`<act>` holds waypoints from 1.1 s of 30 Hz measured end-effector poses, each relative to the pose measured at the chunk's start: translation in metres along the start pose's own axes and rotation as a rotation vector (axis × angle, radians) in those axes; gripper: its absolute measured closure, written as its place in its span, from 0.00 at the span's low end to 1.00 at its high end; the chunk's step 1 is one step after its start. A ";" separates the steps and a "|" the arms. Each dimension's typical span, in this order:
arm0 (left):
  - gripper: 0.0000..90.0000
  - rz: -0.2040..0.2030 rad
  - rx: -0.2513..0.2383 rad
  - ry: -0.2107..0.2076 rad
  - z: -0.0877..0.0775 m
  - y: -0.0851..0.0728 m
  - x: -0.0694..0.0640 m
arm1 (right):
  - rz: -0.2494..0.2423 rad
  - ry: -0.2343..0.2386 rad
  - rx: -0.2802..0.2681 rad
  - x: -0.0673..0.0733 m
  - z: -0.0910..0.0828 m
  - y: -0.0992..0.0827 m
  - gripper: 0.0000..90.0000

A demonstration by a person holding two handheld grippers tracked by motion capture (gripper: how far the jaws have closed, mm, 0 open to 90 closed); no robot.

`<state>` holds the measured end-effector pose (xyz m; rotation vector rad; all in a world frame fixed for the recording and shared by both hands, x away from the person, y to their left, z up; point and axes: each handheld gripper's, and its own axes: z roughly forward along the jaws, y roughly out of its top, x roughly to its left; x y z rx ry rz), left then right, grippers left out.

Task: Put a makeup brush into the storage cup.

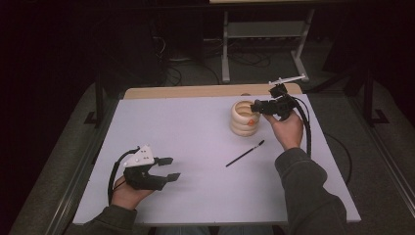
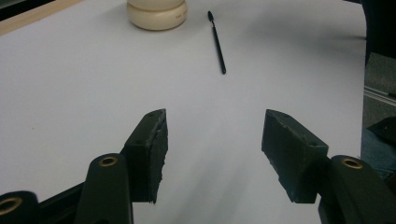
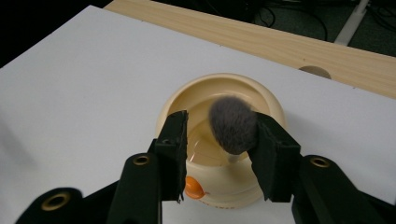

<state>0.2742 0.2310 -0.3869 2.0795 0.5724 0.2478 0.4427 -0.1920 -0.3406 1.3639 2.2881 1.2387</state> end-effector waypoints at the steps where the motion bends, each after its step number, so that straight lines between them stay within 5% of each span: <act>1: 0.44 -0.001 0.000 0.000 0.000 0.000 0.000 | 0.003 0.003 0.000 0.000 -0.001 -0.001 0.61; 8: 0.43 -0.003 0.003 0.004 0.000 0.000 0.001 | -0.019 -0.017 -0.011 -0.001 -0.006 -0.010 0.56; 17: 0.42 -0.024 0.000 -0.002 0.000 -0.002 0.007 | 0.018 0.021 -0.021 -0.008 -0.010 -0.022 0.50; 33: 0.41 -0.024 0.002 0.013 0.001 -0.002 0.008 | -0.012 0.045 0.002 -0.001 -0.007 -0.038 0.45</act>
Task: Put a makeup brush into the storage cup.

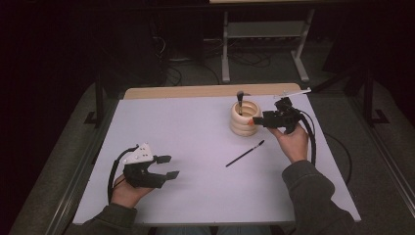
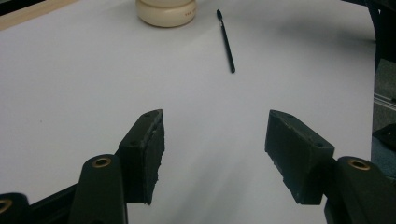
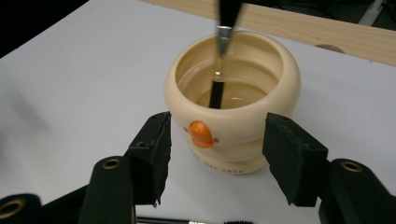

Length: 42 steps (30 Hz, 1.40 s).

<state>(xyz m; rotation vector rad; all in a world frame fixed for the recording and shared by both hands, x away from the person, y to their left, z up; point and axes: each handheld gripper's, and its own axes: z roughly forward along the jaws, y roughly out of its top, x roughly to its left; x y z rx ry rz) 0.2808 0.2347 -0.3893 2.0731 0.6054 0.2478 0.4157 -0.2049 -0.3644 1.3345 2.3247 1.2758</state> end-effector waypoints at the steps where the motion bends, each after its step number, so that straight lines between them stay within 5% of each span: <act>1: 0.41 -0.001 -0.001 -0.001 0.000 0.000 0.000 | -0.001 0.002 -0.003 0.000 -0.001 -0.001 0.44; 22: 0.41 -0.009 -0.002 0.003 0.000 0.000 0.000 | -0.026 0.067 0.005 0.007 -0.010 -0.022 0.38; 34: 0.41 -0.011 0.011 0.001 0.002 0.002 0.000 | -0.125 0.062 0.026 0.020 -0.014 -0.034 0.37; 42: 0.41 -0.016 0.009 -0.003 0.004 0.003 -0.001 | -0.130 0.073 0.020 0.023 -0.018 -0.038 0.37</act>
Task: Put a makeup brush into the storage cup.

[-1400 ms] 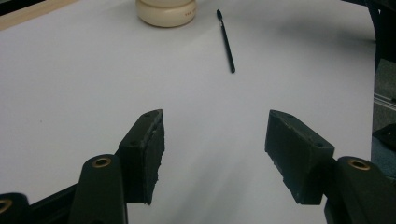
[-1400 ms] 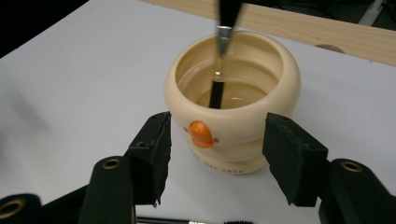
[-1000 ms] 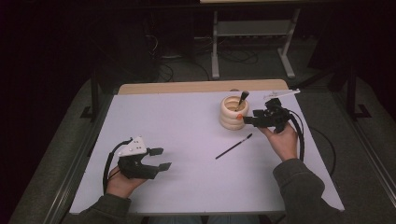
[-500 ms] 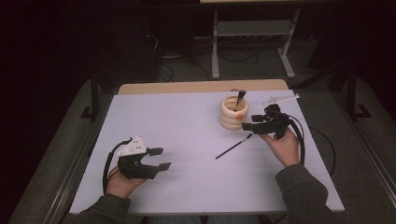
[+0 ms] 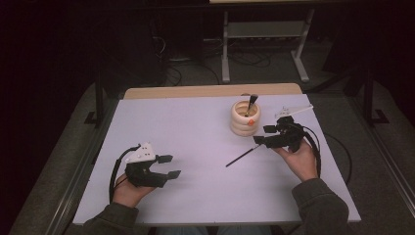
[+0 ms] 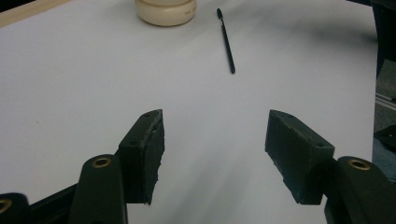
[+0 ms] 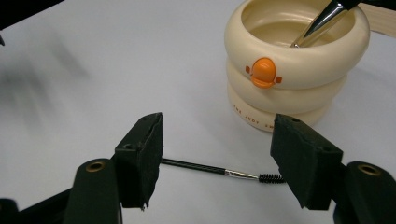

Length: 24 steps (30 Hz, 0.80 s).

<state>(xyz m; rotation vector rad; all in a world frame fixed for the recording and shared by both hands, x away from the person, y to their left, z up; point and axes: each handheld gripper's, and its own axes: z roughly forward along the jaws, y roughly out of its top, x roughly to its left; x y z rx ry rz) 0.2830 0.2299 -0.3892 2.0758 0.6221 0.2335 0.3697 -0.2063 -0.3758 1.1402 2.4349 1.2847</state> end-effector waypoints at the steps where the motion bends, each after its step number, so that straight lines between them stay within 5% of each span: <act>1: 0.41 0.004 0.002 0.000 0.000 0.000 0.000 | 0.000 0.005 0.002 0.000 0.000 0.000 0.37; 24: 0.42 -0.004 0.031 -0.020 0.013 0.014 -0.003 | -0.002 0.003 -0.005 0.009 -0.009 -0.017 0.36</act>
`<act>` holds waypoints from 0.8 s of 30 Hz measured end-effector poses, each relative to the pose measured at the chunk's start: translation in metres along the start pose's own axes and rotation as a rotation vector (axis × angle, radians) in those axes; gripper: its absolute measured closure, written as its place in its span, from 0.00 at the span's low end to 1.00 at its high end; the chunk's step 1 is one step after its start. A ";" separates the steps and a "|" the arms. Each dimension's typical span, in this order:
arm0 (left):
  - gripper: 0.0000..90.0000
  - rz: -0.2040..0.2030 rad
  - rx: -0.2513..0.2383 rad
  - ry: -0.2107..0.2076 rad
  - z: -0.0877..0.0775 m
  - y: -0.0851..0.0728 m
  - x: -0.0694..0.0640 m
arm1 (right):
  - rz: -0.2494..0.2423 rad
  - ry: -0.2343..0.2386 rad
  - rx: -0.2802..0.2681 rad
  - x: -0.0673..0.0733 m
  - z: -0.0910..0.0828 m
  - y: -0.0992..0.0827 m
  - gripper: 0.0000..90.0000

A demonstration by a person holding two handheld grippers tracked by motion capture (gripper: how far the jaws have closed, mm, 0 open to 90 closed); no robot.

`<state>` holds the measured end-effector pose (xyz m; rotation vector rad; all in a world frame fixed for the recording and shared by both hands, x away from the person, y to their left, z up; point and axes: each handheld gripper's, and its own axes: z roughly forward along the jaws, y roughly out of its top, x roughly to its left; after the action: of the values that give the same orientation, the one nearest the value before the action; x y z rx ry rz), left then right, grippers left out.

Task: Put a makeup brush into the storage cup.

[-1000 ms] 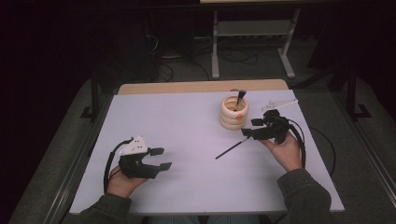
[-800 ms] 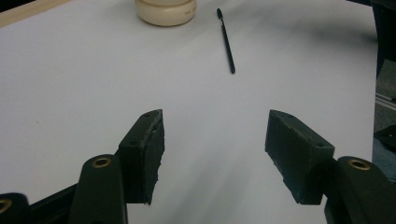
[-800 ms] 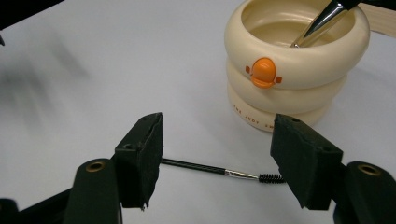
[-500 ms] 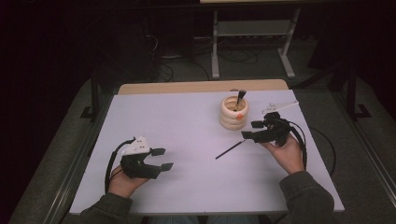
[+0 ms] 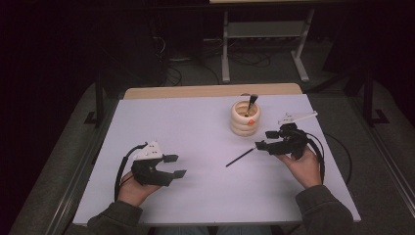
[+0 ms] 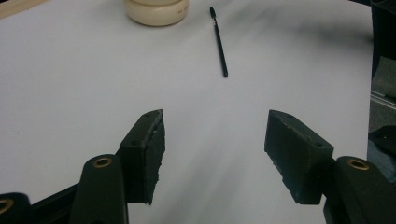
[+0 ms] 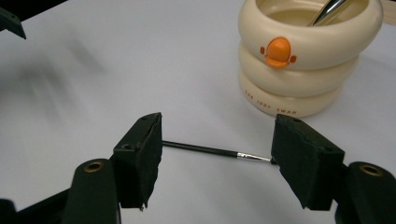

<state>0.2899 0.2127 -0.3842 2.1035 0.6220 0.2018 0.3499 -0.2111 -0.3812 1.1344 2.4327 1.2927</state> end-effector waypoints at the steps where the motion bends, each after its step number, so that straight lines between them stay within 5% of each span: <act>1: 0.42 -0.001 0.007 0.000 0.000 0.001 0.000 | -0.003 -0.003 -0.006 0.003 -0.001 -0.003 0.36; 12: 0.43 0.002 0.041 -0.016 0.020 0.026 0.000 | -0.010 -0.029 -0.038 0.013 -0.006 -0.016 0.34; 24: 0.43 0.022 0.097 -0.054 0.058 0.060 -0.003 | 0.009 -0.051 -0.048 0.006 -0.007 -0.031 0.31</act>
<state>0.3296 0.1412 -0.3685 2.2026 0.5869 0.1296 0.3251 -0.2219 -0.3991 1.1528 2.3501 1.3017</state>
